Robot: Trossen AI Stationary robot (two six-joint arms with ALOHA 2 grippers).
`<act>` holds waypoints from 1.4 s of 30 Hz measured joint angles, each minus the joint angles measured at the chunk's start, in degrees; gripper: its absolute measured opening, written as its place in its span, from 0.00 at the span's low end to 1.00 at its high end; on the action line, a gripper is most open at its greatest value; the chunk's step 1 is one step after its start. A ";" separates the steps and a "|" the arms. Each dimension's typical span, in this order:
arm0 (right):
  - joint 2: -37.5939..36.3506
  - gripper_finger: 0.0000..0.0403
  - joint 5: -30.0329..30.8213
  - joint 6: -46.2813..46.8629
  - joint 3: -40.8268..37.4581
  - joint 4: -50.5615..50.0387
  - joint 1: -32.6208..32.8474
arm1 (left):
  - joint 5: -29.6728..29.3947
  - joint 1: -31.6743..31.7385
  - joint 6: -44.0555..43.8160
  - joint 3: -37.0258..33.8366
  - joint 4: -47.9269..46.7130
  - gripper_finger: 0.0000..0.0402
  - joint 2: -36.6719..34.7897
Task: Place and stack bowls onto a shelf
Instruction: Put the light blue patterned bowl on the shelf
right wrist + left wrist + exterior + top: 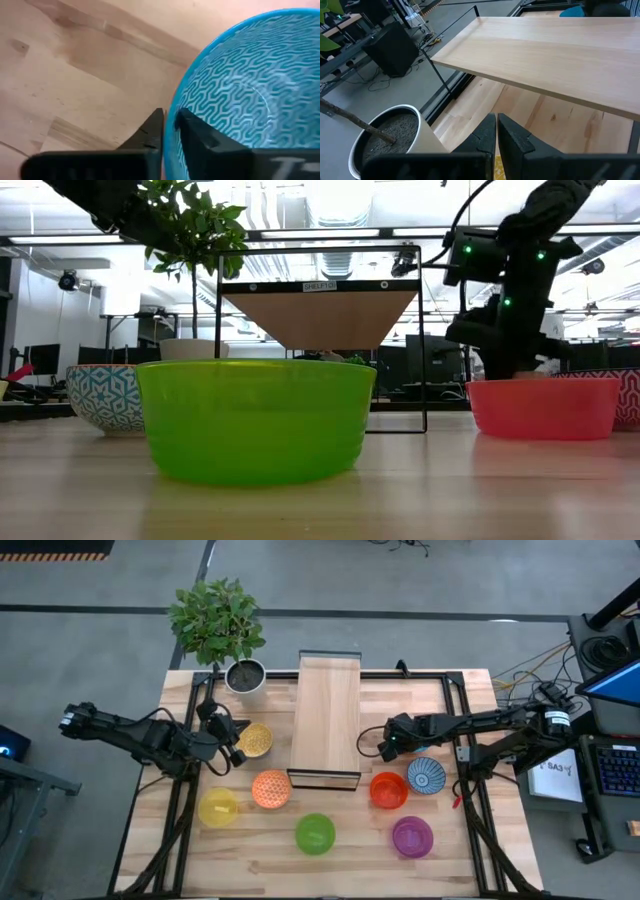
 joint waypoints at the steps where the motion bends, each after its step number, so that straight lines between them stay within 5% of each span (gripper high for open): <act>1: 0.01 0.06 0.52 -0.59 0.78 -0.77 0.00 | 0.00 0.00 0.00 0.00 0.00 0.00 0.00; 8: 0.20 0.04 2.35 -4.62 10.13 -10.89 -0.12 | 0.00 0.00 0.00 0.00 -0.01 0.00 0.00; 28: 1.96 0.03 5.91 -23.88 36.98 -15.48 -2.57 | -0.02 0.02 2.56 0.00 1.97 0.00 0.04; 42: 20.45 0.03 -3.52 -42.41 59.95 -17.01 -3.52 | 0.06 0.02 2.82 -0.04 2.14 0.00 0.04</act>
